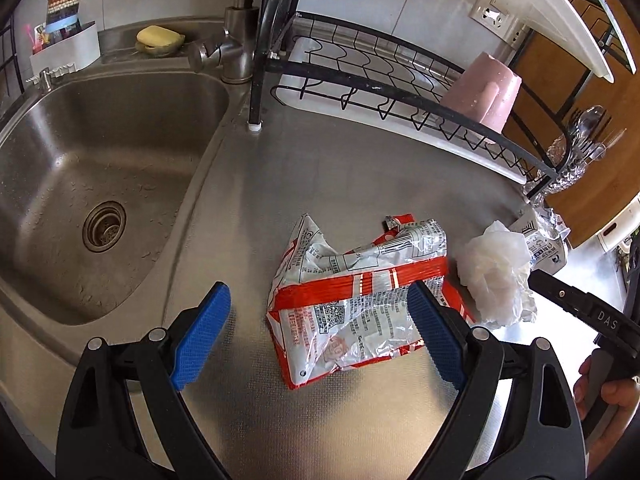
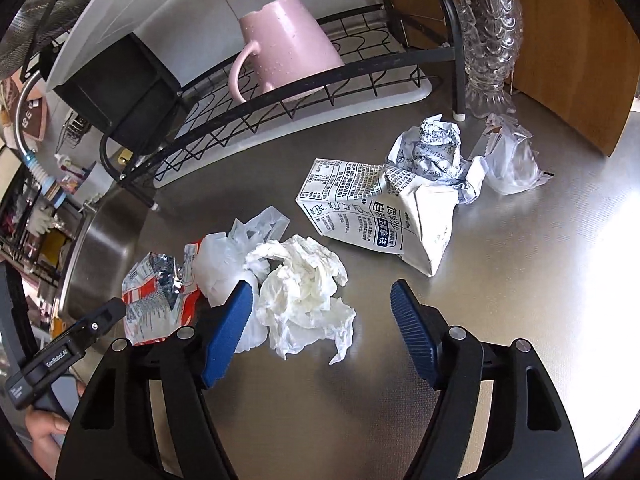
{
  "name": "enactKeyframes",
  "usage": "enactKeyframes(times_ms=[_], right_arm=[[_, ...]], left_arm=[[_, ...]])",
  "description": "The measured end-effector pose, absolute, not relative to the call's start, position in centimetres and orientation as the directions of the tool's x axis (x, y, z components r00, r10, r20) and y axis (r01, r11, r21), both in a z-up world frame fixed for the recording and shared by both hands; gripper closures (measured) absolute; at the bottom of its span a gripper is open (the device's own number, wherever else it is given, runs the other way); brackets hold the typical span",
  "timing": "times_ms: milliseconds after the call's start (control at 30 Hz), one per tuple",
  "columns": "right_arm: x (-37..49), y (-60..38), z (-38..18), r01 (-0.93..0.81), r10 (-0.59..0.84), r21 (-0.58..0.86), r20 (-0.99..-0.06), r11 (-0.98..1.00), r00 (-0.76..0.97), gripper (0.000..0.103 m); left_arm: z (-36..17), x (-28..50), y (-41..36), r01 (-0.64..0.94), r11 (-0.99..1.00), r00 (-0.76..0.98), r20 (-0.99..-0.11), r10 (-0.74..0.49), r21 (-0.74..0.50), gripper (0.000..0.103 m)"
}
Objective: Collect trash
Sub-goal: 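Grasp the red-white snack bag with the left gripper while the right grasps white tissue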
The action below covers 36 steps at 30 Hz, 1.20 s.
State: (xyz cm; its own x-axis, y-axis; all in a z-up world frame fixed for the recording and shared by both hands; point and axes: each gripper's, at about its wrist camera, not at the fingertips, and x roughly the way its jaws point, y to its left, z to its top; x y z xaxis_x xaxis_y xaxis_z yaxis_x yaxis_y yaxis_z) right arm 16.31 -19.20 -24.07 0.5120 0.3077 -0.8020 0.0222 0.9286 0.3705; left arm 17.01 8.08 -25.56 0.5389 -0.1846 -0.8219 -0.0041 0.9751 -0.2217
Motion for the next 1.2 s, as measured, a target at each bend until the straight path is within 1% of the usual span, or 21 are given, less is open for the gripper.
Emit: enactKeyframes(times_ms=[33,100,133,167,233,267,300,333,400,433,467,567,800,967,1200], right_arm=[[16.5,-19.1,-24.4,0.018,0.308,0.366,-0.806,0.930,0.505,0.035],[16.8,-18.8,-25.1,0.009,0.313,0.363,-0.815,0.932,0.488,0.044],[16.8,-18.7,-25.4,0.003,0.314,0.360,-0.818,0.933,0.481,0.046],[16.7,-18.5,-25.3,-0.007,0.309,0.350,-0.816,0.937,0.489,0.049],[16.7,-18.5,-25.5,-0.027,0.329,0.361,-0.813,0.932,0.480,0.060],[16.6,-18.5,-25.6,-0.031,0.345,0.376,-0.810,0.926,0.474,0.068],[16.6,-18.5,-25.6,-0.035,0.354,0.384,-0.807,0.923,0.473,0.073],[16.5,-18.4,-25.5,-0.044,0.357,0.384,-0.804,0.923,0.475,0.076],[16.2,-18.1,-25.3,-0.057,0.356,0.376,-0.801,0.925,0.481,0.085],[16.1,-18.0,-25.2,-0.058,0.356,0.376,-0.801,0.925,0.481,0.087],[16.0,-18.0,-25.2,-0.058,0.358,0.378,-0.802,0.924,0.478,0.090],[15.5,-18.3,-25.2,-0.044,0.353,0.379,-0.804,0.924,0.478,0.091],[13.2,-19.1,-24.8,-0.010,0.326,0.369,-0.806,0.929,0.494,0.092],[10.5,-19.3,-23.7,0.002,0.317,0.370,-0.799,0.929,0.512,0.092],[5.3,-18.7,-21.8,0.005,0.314,0.376,-0.782,0.927,0.538,0.092]], left_arm=[[-25.9,17.2,8.0,-0.005,0.976,0.535,-0.825,-0.183,-0.219,0.018],[-26.4,17.5,7.8,-0.004,0.975,0.531,-0.827,-0.187,-0.223,0.019],[-26.6,17.5,7.7,-0.004,0.975,0.529,-0.828,-0.188,-0.224,0.020],[-26.9,17.6,7.6,0.002,0.974,0.522,-0.831,-0.193,-0.225,0.027],[-26.9,17.4,7.2,0.023,0.978,0.529,-0.827,-0.189,-0.209,0.035],[-26.9,17.3,7.0,0.032,0.978,0.532,-0.825,-0.191,-0.205,0.042],[-26.9,17.2,6.8,0.038,0.979,0.533,-0.824,-0.191,-0.203,0.049],[-26.9,17.2,6.6,0.042,0.979,0.534,-0.824,-0.191,-0.200,0.052],[-26.9,17.1,6.4,0.049,0.978,0.531,-0.824,-0.199,-0.204,0.064],[-26.9,17.1,6.3,0.052,0.976,0.528,-0.823,-0.208,-0.212,0.066],[-26.9,17.0,6.1,0.058,0.975,0.525,-0.824,-0.214,-0.216,0.072],[-26.9,16.5,5.6,0.083,0.975,0.524,-0.823,-0.218,-0.206,0.077],[-25.9,14.5,4.5,0.136,0.968,0.537,-0.805,-0.251,-0.211,0.097],[-24.7,11.6,4.4,0.148,0.965,0.540,-0.800,-0.262,-0.216,0.100],[-22.5,5.5,4.8,0.182,0.962,0.556,-0.786,-0.271,-0.203,0.101]])
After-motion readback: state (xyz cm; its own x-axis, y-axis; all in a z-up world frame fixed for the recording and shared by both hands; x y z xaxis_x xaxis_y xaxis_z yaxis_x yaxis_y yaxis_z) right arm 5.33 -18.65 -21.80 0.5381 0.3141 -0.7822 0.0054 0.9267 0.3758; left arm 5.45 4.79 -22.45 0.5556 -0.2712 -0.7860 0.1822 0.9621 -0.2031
